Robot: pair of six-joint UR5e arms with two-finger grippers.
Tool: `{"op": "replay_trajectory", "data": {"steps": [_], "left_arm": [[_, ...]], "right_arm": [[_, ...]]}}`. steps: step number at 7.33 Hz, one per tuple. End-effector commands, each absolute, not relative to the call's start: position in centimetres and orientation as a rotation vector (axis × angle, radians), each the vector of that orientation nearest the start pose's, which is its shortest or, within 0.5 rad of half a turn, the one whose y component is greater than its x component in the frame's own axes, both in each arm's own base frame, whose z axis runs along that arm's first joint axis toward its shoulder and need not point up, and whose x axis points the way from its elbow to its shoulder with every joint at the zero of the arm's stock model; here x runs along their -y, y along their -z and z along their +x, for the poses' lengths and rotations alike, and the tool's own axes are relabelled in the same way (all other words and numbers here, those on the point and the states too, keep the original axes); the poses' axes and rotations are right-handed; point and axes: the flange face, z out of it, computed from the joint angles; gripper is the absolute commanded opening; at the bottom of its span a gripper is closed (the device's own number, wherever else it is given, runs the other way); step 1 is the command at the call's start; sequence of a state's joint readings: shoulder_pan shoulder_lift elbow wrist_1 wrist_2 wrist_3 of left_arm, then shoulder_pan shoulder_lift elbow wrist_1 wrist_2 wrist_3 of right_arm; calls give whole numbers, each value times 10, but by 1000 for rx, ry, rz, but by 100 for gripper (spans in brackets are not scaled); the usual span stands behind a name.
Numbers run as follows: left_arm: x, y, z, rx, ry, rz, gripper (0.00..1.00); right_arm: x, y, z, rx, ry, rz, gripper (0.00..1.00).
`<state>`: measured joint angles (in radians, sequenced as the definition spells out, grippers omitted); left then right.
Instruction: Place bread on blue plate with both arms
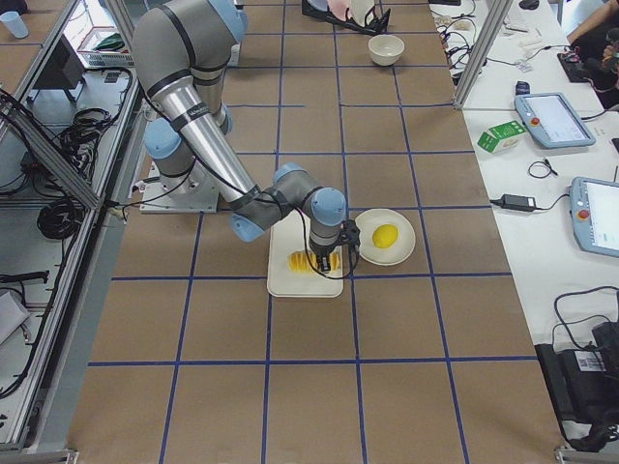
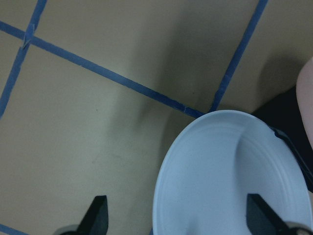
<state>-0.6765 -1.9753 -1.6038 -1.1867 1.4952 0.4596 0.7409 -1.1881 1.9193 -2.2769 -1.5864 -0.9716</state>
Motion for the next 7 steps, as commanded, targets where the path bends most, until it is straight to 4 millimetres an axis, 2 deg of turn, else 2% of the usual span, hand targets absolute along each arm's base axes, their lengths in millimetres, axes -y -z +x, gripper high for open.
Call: {"op": "replay_trajectory", "data": {"steps": [1, 2, 3, 4, 5, 6, 7], "left_arm": [[497, -262, 392, -3196, -57, -723, 100], [495, -255, 390, -3214, -101, -735, 100], [495, -253, 391, -3217, -105, -730, 100], [495, -251, 391, -3218, -113, -731, 92], [495, -248, 390, -3225, -130, -728, 67], [495, -247, 391, -3226, -132, -728, 55], [495, -247, 392, -3220, -139, -723, 19]], "right_arm": [[470, -199, -312, -3137, -38, -229, 6], [470, -202, -311, -3140, -32, -229, 0], [470, -202, -310, -3139, -30, -227, 0], [471, -204, -310, -3141, -27, -227, 0], [471, -204, -310, -3141, -25, -224, 0], [471, -204, -310, -3140, -23, -224, 0], [472, -205, -310, -3142, -20, -222, 0]]}}
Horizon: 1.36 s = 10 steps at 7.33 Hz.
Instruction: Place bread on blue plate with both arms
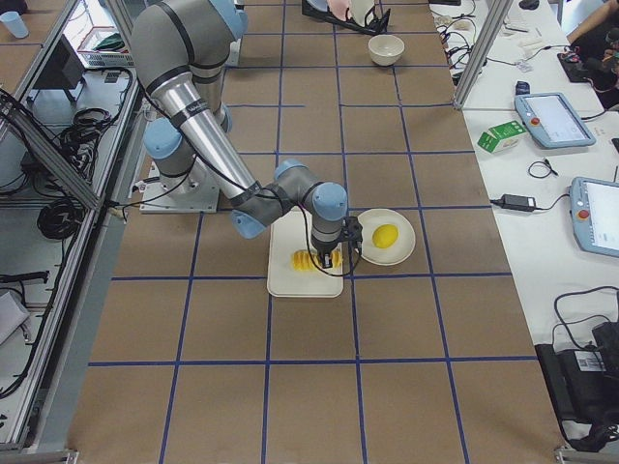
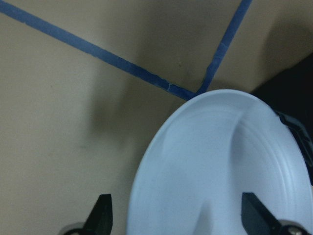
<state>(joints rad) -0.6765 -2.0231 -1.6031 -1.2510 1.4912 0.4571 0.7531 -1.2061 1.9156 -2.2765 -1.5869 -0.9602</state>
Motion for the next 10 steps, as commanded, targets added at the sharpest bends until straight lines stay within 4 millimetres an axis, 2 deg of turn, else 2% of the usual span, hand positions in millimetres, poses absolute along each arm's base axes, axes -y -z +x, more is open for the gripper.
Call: {"op": "replay_trajectory", "data": {"steps": [1, 2, 5, 7, 8, 10], "left_arm": [[495, -250, 392, -3217, -135, -722, 0], [496, -256, 394, -3211, -119, -717, 0], [495, -274, 391, -3178, -141, -671, 0], [490, -295, 387, -3198, -135, -571, 0], [480, -311, 381, -3219, -176, -575, 0], [461, -353, 360, -3247, -240, -560, 0]], "right_arm": [[476, -211, -310, -3155, -12, -206, 0], [480, -221, -311, -3164, 1, -209, 0], [481, -224, -310, -3167, 8, -211, 0], [482, -249, -292, -3176, 20, -229, 0], [481, -260, -286, -3183, 31, -183, 0], [484, -289, -260, -3193, 49, -200, 0]]}}
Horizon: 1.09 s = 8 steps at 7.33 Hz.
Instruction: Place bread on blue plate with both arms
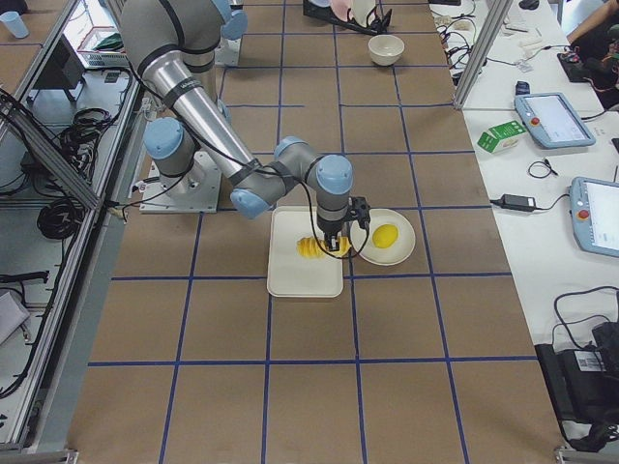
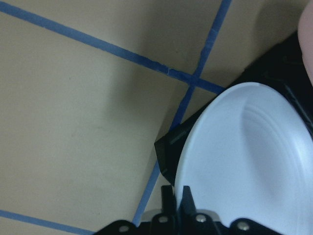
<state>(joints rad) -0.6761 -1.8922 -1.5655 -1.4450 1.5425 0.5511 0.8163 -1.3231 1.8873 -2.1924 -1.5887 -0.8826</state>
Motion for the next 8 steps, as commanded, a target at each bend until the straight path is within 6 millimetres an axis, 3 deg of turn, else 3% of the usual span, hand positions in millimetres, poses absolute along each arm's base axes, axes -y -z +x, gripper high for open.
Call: {"op": "replay_trajectory", "data": {"steps": [1, 3, 5, 6, 8], "left_arm": [[455, -377, 353, -3236, -258, -553, 0], [445, -426, 338, -3232, -250, -555, 0], [454, -457, 302, -3251, -152, -606, 0], [469, -466, 268, -3248, -128, -638, 0], [510, -478, 167, -3212, -118, -765, 0]], "right_arm": [[482, -298, -250, -3189, 44, -181, 0], [480, -320, -225, -3177, 46, -180, 0], [496, -328, -175, -3171, 61, -216, 0], [502, -329, -157, -3170, 67, -151, 0], [510, -341, -146, -3183, 96, -173, 0]]}}
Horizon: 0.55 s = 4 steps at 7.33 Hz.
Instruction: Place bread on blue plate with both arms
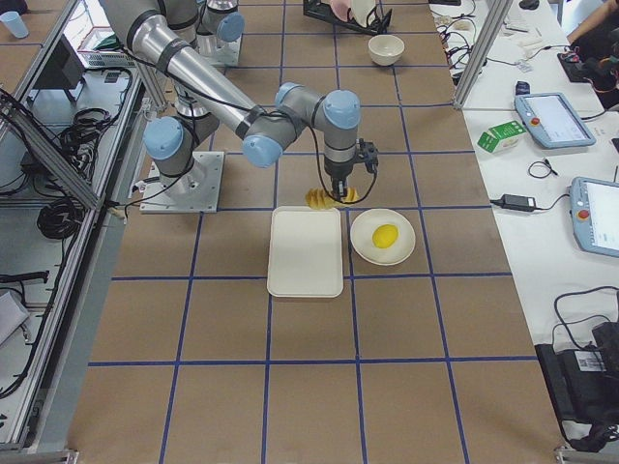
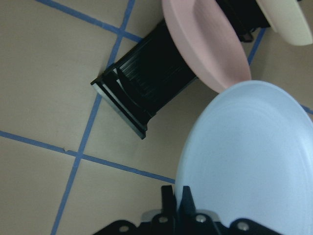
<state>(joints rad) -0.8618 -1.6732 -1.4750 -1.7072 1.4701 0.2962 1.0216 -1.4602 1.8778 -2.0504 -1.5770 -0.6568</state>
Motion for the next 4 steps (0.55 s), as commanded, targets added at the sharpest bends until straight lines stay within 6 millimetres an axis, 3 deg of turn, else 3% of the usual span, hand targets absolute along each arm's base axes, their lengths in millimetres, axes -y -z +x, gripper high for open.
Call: {"op": "replay_trajectory", "data": {"steps": [1, 2, 4], "left_arm": [[529, -478, 114, -3198, -93, -846, 0], [555, -468, 66, -3173, 5, -879, 0], [580, -438, -36, -3151, 148, -999, 0]], "right_arm": [[510, -341, -145, -3169, 69, -161, 0], [510, -342, -145, -3170, 71, -151, 0], [513, -347, -140, -3176, 81, -168, 0]]}}
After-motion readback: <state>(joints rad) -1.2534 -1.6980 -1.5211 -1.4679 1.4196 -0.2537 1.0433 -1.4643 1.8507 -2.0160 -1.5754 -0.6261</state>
